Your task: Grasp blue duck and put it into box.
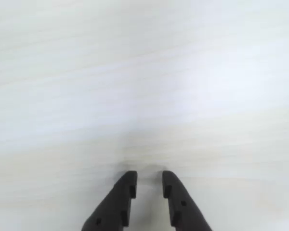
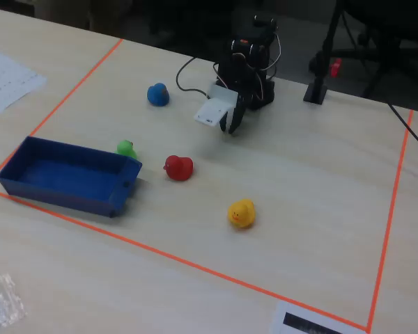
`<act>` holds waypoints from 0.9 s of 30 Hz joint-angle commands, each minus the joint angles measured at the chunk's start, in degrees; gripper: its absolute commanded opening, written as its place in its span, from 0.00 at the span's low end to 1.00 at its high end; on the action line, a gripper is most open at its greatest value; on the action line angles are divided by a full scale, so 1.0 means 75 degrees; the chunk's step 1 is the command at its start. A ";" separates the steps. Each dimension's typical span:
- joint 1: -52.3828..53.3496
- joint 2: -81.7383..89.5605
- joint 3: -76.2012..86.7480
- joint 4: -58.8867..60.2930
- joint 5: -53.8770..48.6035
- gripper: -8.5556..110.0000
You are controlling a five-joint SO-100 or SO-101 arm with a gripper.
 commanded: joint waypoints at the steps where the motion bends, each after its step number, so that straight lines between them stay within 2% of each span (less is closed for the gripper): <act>1: 0.0059 -0.0070 -0.0035 0.0164 0.0012 0.07; 11: 0.0059 -0.0070 -0.0035 0.0164 0.0070 0.07; 14: 0.0234 -0.0070 -0.0035 -0.0223 0.0047 0.15; 17: 0.1102 -0.0809 -0.0691 -0.1195 -0.0258 0.19; 21: 0.2684 -0.3645 -0.3047 -0.2203 -0.0621 0.28; 27: 0.4816 -0.6305 -0.5848 -0.3258 -0.0949 0.37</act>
